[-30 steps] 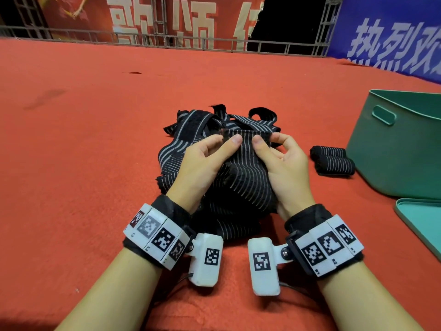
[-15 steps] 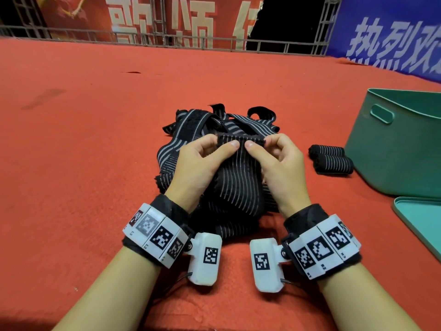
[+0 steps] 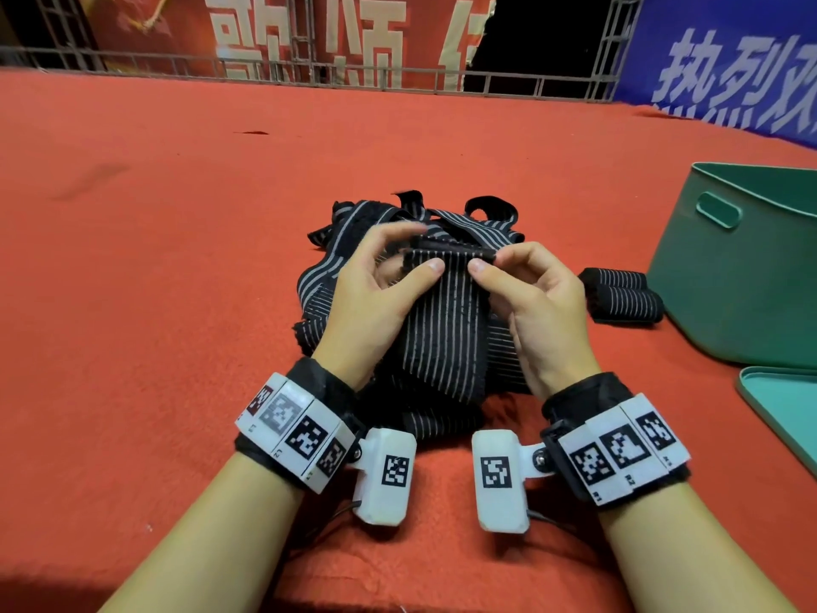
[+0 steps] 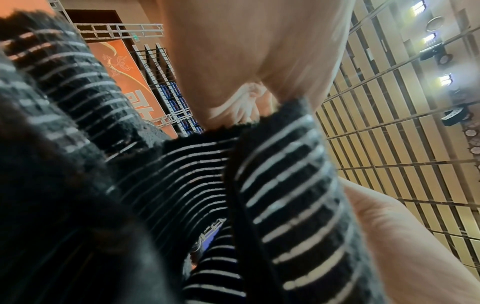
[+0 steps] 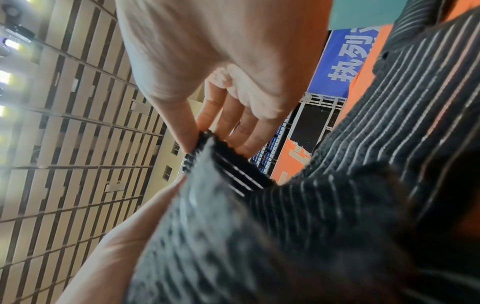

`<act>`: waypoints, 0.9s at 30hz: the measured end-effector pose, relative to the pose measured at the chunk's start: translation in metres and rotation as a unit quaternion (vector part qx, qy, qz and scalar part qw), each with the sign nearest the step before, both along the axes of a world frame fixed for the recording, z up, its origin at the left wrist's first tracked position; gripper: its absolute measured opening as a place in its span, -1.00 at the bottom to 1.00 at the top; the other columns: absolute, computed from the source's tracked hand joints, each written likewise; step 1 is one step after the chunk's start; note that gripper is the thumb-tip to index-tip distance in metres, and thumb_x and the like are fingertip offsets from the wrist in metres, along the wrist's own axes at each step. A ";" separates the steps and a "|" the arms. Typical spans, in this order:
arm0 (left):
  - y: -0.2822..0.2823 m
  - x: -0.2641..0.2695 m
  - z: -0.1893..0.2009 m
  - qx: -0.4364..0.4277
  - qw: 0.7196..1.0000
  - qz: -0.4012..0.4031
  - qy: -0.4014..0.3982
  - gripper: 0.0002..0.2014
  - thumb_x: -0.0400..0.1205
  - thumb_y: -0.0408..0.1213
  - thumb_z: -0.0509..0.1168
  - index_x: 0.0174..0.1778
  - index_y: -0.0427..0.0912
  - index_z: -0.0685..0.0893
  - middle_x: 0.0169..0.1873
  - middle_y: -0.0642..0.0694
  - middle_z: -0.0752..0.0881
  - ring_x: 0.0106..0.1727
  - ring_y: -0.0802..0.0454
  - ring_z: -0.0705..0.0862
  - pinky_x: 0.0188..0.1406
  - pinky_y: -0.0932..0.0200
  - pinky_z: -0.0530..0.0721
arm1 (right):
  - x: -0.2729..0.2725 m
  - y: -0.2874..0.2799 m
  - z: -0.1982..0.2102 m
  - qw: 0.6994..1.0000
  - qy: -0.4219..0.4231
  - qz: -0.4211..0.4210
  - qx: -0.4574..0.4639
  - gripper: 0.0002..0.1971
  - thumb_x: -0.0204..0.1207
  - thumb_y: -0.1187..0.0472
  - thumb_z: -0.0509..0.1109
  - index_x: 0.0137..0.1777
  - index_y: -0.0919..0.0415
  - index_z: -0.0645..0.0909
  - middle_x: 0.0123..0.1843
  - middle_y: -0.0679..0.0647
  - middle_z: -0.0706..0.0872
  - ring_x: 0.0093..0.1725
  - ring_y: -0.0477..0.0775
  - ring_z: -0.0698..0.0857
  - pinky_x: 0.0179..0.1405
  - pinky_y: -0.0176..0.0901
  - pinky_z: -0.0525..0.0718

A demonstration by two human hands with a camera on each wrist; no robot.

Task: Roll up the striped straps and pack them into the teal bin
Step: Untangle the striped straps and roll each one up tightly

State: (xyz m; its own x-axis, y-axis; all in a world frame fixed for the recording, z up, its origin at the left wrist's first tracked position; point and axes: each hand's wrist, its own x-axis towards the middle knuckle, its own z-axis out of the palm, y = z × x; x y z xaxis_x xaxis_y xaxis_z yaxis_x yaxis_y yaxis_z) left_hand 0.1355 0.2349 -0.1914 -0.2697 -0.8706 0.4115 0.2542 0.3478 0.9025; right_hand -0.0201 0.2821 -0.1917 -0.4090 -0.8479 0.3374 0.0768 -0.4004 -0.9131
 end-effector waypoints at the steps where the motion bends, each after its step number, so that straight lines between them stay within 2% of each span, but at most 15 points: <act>1: 0.000 0.001 0.000 -0.024 1.000 -0.001 -0.003 -0.61 0.68 -0.47 0.42 0.39 -0.07 0.64 0.21 -0.14 0.81 0.22 -0.03 0.80 0.23 0.09 0.73 | 0.001 0.001 0.001 1.000 -0.019 0.017 0.001 -0.77 0.42 0.33 0.64 -0.27 0.05 0.66 -0.15 0.09 0.74 -0.08 0.07 0.74 -0.05 -0.08 0.72; 2: -0.001 0.002 0.000 -0.050 0.999 0.005 -0.009 -0.58 0.68 -0.47 0.42 0.42 -0.05 0.63 0.27 -0.10 0.78 0.28 -0.01 0.76 0.28 0.11 0.70 | 0.001 0.002 0.002 0.999 -0.032 0.028 0.003 -0.75 0.46 0.39 0.61 -0.26 0.10 0.64 -0.17 0.08 0.74 -0.11 0.06 0.74 -0.10 -0.12 0.72; 4: -0.002 0.003 0.001 -0.089 0.995 0.034 -0.025 -0.67 0.67 -0.46 0.43 0.33 -0.12 0.69 0.25 -0.04 0.78 0.29 0.09 0.72 0.28 0.22 0.65 | 0.000 0.004 0.005 0.998 -0.048 0.037 0.003 -0.74 0.49 0.46 0.56 -0.26 0.14 0.61 -0.22 0.03 0.73 -0.18 0.00 0.75 -0.19 -0.19 0.72; 6: -0.002 0.005 0.002 -0.101 0.993 0.056 -0.035 -0.80 0.66 -0.44 0.45 0.18 -0.19 0.76 0.15 -0.05 0.81 0.22 0.15 0.73 0.17 0.33 0.64 | -0.001 0.006 0.006 0.998 -0.058 0.038 0.003 -0.75 0.49 0.47 0.55 -0.26 0.16 0.61 -0.25 0.02 0.73 -0.21 -0.02 0.75 -0.22 -0.22 0.71; 8: -0.003 0.006 0.002 -0.093 0.993 0.059 -0.046 -0.84 0.64 -0.40 0.48 0.13 -0.16 0.80 0.10 -0.03 0.82 0.17 0.15 0.75 0.07 0.37 0.65 | -0.001 0.007 0.006 0.997 -0.061 0.037 0.002 -0.75 0.48 0.47 0.55 -0.26 0.15 0.62 -0.26 0.01 0.74 -0.22 -0.03 0.75 -0.22 -0.24 0.71; 11: -0.003 0.007 0.002 -0.081 0.994 0.055 -0.054 -0.81 0.60 -0.34 0.54 0.12 -0.09 0.81 0.07 0.02 0.84 0.15 0.14 0.77 0.09 0.30 0.68 | -0.001 0.008 0.006 0.998 -0.058 0.031 -0.007 -0.75 0.47 0.46 0.57 -0.27 0.13 0.65 -0.24 0.00 0.74 -0.21 -0.04 0.75 -0.20 -0.26 0.70; 15: -0.002 0.006 0.002 -0.065 0.996 0.045 -0.037 -0.82 0.56 -0.36 0.58 0.07 -0.11 0.85 -0.03 -0.14 0.87 0.02 0.04 0.81 0.04 0.06 0.76 | -0.003 0.009 0.006 0.997 -0.073 0.024 -0.015 -0.78 0.48 0.44 0.56 -0.25 0.14 0.65 -0.24 0.00 0.74 -0.21 -0.05 0.75 -0.18 -0.26 0.72; 18: -0.003 0.006 0.002 -0.055 0.997 0.049 -0.020 -0.79 0.55 -0.39 0.59 0.09 -0.17 0.85 -0.03 -0.08 0.88 0.07 0.07 0.85 0.06 0.21 0.75 | -0.003 0.011 0.006 0.995 -0.085 0.048 -0.006 -0.82 0.44 0.40 0.57 -0.23 0.14 0.65 -0.23 0.06 0.74 -0.25 -0.07 0.77 -0.25 -0.31 0.70; 21: -0.004 0.006 0.002 -0.033 0.998 0.051 0.002 -0.78 0.54 -0.40 0.59 0.10 -0.20 0.85 0.00 -0.10 0.89 0.11 0.01 0.85 0.15 0.17 0.75 | -0.001 0.012 0.007 0.991 -0.099 0.087 -0.003 -0.85 0.30 0.31 0.58 -0.24 0.14 0.65 -0.18 0.10 0.77 -0.19 -0.05 0.80 -0.18 -0.27 0.73; 23: -0.005 0.006 0.001 -0.020 0.998 0.049 0.014 -0.78 0.54 -0.40 0.59 0.10 -0.20 0.85 0.00 -0.12 0.89 0.11 -0.02 0.86 0.17 0.14 0.76 | -0.001 0.012 0.006 0.989 -0.102 0.105 0.000 -0.84 0.30 0.29 0.57 -0.22 0.14 0.63 -0.11 0.10 0.79 -0.13 -0.04 0.81 -0.11 -0.25 0.74; 27: -0.004 0.005 0.001 -0.015 0.999 0.047 0.022 -0.79 0.55 -0.41 0.58 0.09 -0.20 0.86 -0.02 -0.11 0.89 0.09 0.02 0.86 0.11 0.22 0.75 | -0.003 0.010 0.006 0.983 -0.128 0.130 0.011 -0.85 0.35 0.28 0.55 -0.18 0.12 0.62 0.03 0.13 0.79 0.00 0.01 0.80 0.03 -0.15 0.75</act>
